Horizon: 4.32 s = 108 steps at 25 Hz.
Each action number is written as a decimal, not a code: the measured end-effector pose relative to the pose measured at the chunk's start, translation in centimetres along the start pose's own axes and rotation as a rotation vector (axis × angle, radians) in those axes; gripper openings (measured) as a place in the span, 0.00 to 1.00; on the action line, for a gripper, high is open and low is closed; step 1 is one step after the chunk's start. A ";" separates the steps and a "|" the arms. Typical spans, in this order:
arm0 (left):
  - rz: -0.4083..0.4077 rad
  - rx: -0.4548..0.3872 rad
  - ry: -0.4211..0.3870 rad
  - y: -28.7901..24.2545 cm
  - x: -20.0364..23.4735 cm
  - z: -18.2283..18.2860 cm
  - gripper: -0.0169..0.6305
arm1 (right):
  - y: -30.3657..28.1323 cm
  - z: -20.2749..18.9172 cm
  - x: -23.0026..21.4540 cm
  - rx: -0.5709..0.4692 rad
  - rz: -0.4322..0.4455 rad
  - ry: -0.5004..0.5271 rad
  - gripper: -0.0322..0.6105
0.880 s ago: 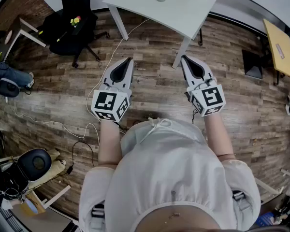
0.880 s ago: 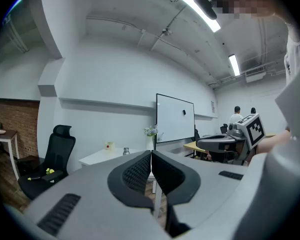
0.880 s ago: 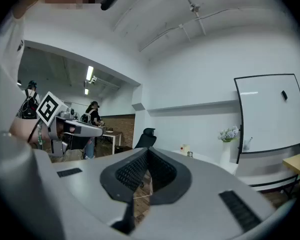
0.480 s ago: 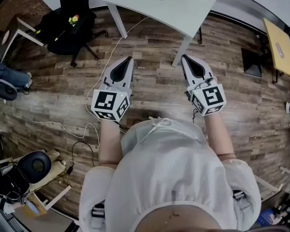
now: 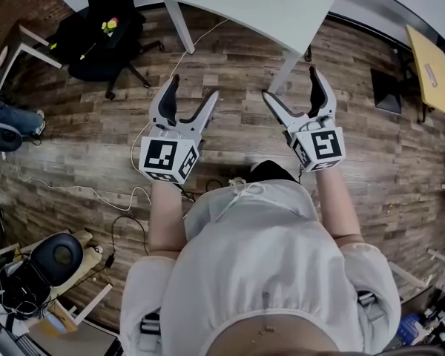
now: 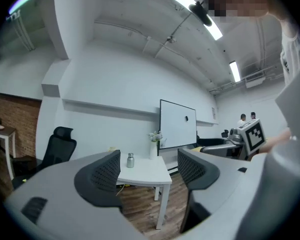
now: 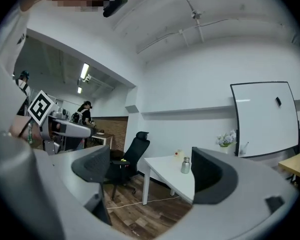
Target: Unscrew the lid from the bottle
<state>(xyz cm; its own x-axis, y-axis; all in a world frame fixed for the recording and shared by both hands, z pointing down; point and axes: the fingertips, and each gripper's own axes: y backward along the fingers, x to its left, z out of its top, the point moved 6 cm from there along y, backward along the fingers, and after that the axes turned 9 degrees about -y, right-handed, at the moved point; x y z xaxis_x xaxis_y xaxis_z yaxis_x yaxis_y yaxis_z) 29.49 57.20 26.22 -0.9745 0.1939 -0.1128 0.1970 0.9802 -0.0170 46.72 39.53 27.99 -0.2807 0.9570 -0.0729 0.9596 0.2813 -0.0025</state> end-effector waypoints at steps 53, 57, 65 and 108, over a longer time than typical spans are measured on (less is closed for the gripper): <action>-0.813 0.169 0.002 -64.9 26.3 -13.8 0.61 | -50.0 -7.7 -34.9 0.466 -0.299 -0.286 0.82; -0.987 0.185 -0.034 -68.0 26.0 -16.4 0.61 | -52.0 -9.3 -35.6 0.559 -0.323 -0.327 0.80; -1.248 0.185 -0.050 -72.1 23.4 -20.7 0.62 | -55.8 -11.2 -36.6 0.760 -0.262 -0.331 0.71; -1.389 0.173 -0.103 -73.8 19.2 -24.4 0.58 | -60.0 -11.8 -37.0 1.205 0.389 0.153 0.42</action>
<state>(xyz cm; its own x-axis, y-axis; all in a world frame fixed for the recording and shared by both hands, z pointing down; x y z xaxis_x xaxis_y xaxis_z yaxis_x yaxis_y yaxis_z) -6.38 -10.45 49.57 -0.3711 -0.9282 0.0260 -0.8907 0.3479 -0.2928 -0.70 -11.89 42.57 0.0999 0.9825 -0.1575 0.3652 -0.1834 -0.9127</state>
